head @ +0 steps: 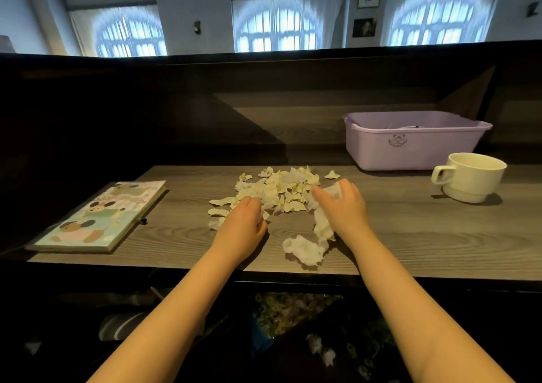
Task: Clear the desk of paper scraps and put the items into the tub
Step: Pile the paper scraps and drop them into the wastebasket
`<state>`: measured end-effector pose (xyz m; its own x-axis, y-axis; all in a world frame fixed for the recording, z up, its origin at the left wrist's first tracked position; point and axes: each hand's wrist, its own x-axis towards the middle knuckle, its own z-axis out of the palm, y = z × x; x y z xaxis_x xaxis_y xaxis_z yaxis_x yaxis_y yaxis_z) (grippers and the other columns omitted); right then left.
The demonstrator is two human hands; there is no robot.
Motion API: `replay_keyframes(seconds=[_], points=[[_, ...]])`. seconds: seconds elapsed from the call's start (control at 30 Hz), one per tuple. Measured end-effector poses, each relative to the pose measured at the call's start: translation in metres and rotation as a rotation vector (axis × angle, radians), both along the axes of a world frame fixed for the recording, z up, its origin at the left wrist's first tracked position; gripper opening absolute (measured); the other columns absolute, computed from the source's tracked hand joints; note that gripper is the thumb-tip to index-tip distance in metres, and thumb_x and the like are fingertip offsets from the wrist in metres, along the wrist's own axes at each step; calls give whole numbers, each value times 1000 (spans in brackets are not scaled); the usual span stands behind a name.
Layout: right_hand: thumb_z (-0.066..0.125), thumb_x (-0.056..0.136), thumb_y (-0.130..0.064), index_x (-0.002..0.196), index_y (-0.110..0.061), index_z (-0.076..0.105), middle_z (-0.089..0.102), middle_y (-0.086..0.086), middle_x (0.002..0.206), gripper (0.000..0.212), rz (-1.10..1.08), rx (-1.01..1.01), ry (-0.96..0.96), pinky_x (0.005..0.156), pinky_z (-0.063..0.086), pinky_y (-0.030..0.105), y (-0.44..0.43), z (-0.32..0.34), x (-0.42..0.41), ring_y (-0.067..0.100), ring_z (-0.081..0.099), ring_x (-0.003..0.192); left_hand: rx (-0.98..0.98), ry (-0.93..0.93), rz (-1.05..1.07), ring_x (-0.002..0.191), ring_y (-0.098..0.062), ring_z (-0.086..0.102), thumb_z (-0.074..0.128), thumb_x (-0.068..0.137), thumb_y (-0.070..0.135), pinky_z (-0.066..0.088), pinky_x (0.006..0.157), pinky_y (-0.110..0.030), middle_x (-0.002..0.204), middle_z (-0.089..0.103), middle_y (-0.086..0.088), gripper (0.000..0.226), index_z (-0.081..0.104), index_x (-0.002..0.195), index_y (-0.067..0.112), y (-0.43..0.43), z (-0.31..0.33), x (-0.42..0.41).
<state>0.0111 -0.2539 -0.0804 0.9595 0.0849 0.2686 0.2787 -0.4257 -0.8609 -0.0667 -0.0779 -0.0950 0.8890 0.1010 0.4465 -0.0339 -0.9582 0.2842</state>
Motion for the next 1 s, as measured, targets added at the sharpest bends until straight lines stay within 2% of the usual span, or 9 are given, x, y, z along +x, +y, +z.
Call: replay_keyframes(seconds=[0.07,0.13,0.3,0.43,0.53,0.6,0.7,0.83,1.0], points=[[59,89,-32,90,-16,41,40,-3,98,24,4,-178,-85,55,27,19,3,-3,-1,14,41,86,-13,-4,2,72,-18,41,49,91,12,29,60,-26,82,45,-2,18,36,79,13,0,1,-2],[54,93,-20,88,-15,40,40,1,100,16,-19,-228,-158,54,27,19,4,-5,-1,15,41,83,-30,-7,-10,70,-21,43,51,90,10,30,57,-27,78,48,-6,18,37,78,12,-1,2,-3],[44,98,-14,96,-12,41,47,3,87,4,-90,-135,-206,50,29,21,1,-4,-3,16,45,74,-127,-63,-17,72,-23,49,52,90,8,41,64,-33,77,52,-7,16,39,82,11,-4,7,-9],[43,99,-19,108,-13,51,52,2,80,13,-148,7,-195,50,34,21,-3,-3,-4,10,47,64,-190,-116,-30,76,-24,55,47,94,9,47,69,-37,83,57,-9,5,46,99,8,-3,7,-9],[46,97,-26,82,-12,55,53,1,74,22,-186,112,-196,51,33,20,-6,1,-4,12,47,66,-154,-143,-31,74,-22,54,45,96,14,44,67,-34,82,59,-7,15,55,102,3,1,2,-4],[50,95,-32,60,-15,44,44,-2,58,40,-211,158,-174,48,29,22,-8,4,-6,10,40,55,-106,-143,-49,71,-21,53,46,96,19,43,64,-31,76,60,-7,23,59,88,3,3,-1,-1],[59,89,-37,49,-17,37,38,-2,50,51,-237,273,-113,50,28,26,-9,6,-7,11,31,49,-131,-155,-52,54,-11,38,48,96,25,28,52,-22,56,41,3,38,43,60,14,6,-1,-1],[63,88,-34,46,-17,35,34,-1,48,53,-211,376,-93,52,28,27,-9,7,-10,11,29,49,-458,-274,38,49,-13,28,52,94,23,23,51,-25,50,32,0,43,42,55,7,10,4,-5],[65,87,-33,50,-17,36,36,-3,51,49,-226,428,-48,49,29,24,-5,17,-14,9,31,49,-812,-333,133,53,-12,31,58,89,25,27,53,-27,54,33,-1,43,37,55,12,11,13,-9]])
